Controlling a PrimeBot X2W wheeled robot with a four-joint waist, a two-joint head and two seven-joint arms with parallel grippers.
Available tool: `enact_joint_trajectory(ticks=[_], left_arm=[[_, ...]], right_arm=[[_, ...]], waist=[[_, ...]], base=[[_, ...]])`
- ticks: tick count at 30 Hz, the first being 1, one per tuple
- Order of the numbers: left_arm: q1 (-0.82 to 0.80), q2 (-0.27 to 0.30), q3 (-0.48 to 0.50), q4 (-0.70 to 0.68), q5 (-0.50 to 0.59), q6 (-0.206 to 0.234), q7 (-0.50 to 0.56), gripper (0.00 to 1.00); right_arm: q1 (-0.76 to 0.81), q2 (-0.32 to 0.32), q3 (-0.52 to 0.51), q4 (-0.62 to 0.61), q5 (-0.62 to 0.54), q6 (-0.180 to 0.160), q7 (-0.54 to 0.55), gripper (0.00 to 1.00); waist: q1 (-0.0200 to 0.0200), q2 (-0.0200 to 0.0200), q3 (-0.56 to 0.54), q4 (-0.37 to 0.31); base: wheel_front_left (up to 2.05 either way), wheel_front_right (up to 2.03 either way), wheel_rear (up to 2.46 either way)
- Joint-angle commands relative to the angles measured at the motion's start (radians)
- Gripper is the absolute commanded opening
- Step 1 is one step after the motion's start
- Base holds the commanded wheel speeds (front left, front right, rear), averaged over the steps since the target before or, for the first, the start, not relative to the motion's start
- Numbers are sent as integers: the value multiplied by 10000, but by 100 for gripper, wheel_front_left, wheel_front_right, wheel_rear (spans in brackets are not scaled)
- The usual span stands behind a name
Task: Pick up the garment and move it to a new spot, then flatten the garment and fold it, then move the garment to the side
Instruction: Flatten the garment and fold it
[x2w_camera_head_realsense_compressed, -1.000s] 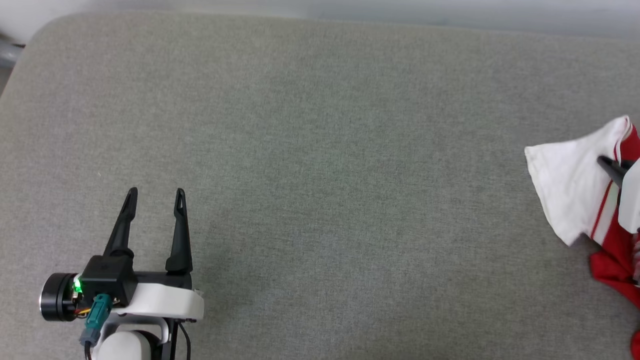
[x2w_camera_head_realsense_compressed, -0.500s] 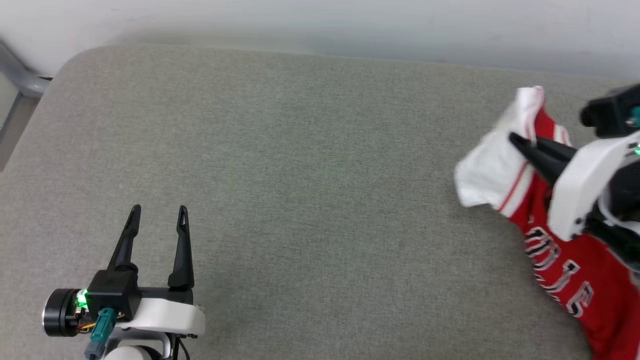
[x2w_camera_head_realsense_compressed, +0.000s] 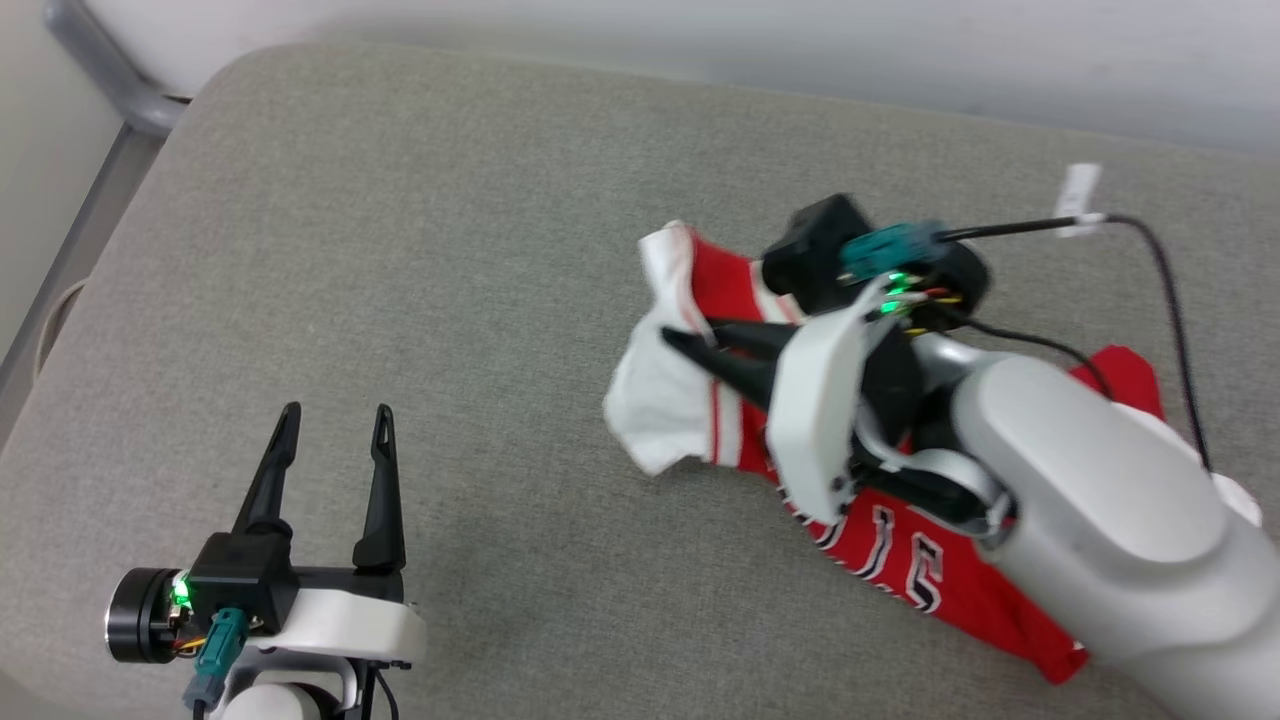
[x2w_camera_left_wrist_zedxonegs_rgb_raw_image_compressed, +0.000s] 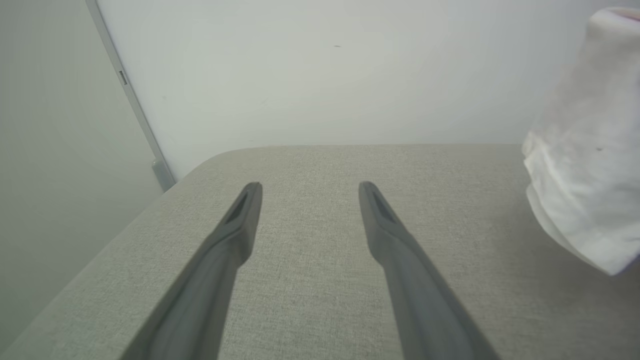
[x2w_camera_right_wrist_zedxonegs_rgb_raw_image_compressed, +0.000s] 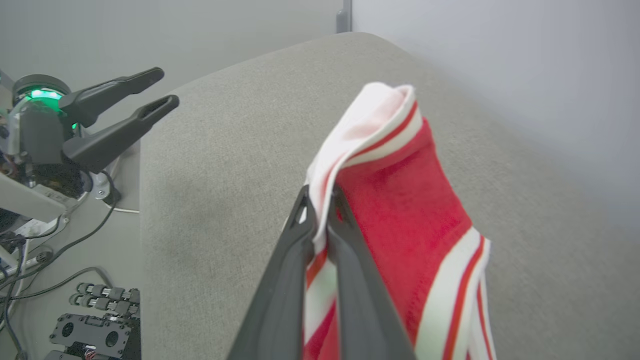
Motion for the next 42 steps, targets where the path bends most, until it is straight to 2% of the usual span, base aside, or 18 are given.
enact_joint_trajectory(ticks=[1,5,10,19,26,29,30,31,32,37,42], left_arm=[[-172,-11,-25,26,-60,-5,-25,100],[-309,-41,-90,77,-136,19,-25,100],[-446,-83,-158,101,-242,60,-25,100],[-579,-118,-39,197,-308,86,-25,100],[-830,-128,-53,295,-291,-6,-25,100],[-887,-133,-9,325,-271,-17,-25,100],[-882,-133,23,334,-254,-13,-25,100],[-852,-134,47,357,-233,-11,-25,100],[-814,-135,65,382,-226,-18,-25,100],[-575,-135,140,454,-140,-29,-25,100],[-280,-58,235,430,-32,7,-25,100]], right_arm=[[-297,206,391,188,152,-7,-168,0],[-906,765,1672,873,699,-7,-474,0],[-1536,857,2899,2152,976,-7,-885,0],[-2198,211,3956,4681,1065,-7,-1461,0],[-2080,177,4343,6246,829,-13,-973,0],[-2076,345,4393,6516,949,-13,-1155,0],[-2121,416,4390,6535,979,-13,-1320,17],[-2173,485,4381,6528,1021,-13,-1526,78],[-2218,522,4365,6476,1073,-13,-1795,100],[-2142,498,4171,5990,1364,-10,-3121,100],[-1793,-70,3688,5516,1237,-10,-5012,100]], waist=[[0,0,141,185],[0,0,352,466],[0,0,634,713],[0,0,945,649],[0,0,1078,436],[0,0,1064,348],[0,0,1026,301],[0,0,973,256],[0,0,906,218],[0,0,488,52],[0,0,-135,-199]], base=[[0,0,0],[0,0,0],[0,0,0],[0,0,0],[0,0,0],[0,0,0],[0,0,0],[0,0,0],[0,0,0],[0,0,0],[0,0,0]])
